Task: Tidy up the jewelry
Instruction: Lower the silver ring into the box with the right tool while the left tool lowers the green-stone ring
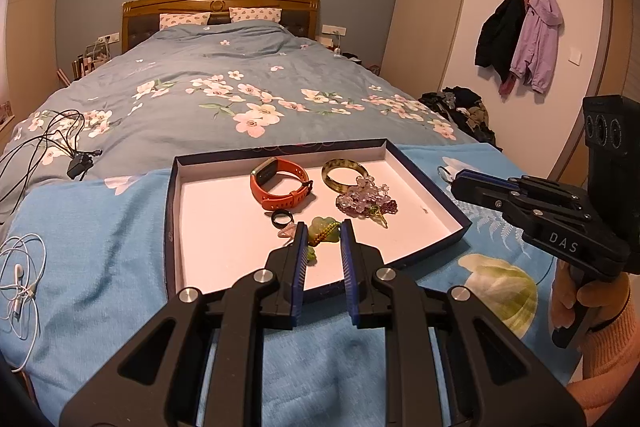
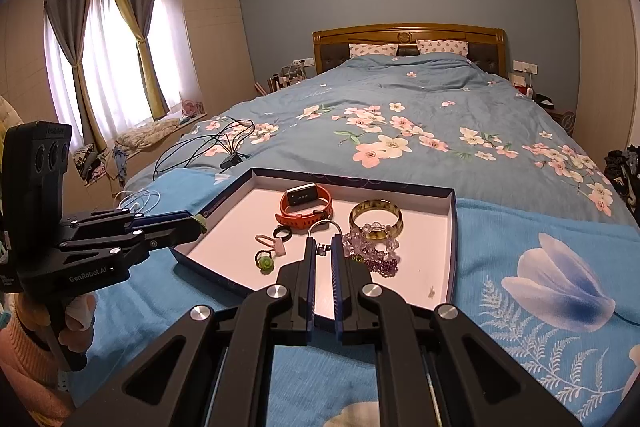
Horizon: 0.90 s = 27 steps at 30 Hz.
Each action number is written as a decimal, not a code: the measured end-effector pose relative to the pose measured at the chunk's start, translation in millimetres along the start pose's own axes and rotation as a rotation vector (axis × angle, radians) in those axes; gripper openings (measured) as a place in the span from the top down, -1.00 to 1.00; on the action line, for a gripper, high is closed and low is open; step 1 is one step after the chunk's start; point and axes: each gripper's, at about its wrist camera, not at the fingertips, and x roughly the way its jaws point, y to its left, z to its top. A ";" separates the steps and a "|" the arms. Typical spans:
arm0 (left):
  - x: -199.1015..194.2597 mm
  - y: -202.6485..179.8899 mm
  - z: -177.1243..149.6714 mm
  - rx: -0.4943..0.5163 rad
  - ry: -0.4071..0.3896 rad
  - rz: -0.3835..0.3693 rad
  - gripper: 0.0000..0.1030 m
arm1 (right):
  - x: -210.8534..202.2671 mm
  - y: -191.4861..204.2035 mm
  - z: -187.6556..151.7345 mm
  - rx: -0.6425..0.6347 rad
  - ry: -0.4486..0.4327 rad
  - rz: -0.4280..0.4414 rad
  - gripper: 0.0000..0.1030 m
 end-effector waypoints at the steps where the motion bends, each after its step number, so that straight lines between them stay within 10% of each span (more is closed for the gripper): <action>1: 0.8 0.3 0.4 0.000 0.000 0.002 0.67 | 0.8 -0.1 0.2 0.000 0.001 -0.001 0.88; 27: 32.7 11.8 10.4 -0.018 0.024 0.027 0.67 | 36.5 -10.7 5.7 0.004 0.061 0.002 0.88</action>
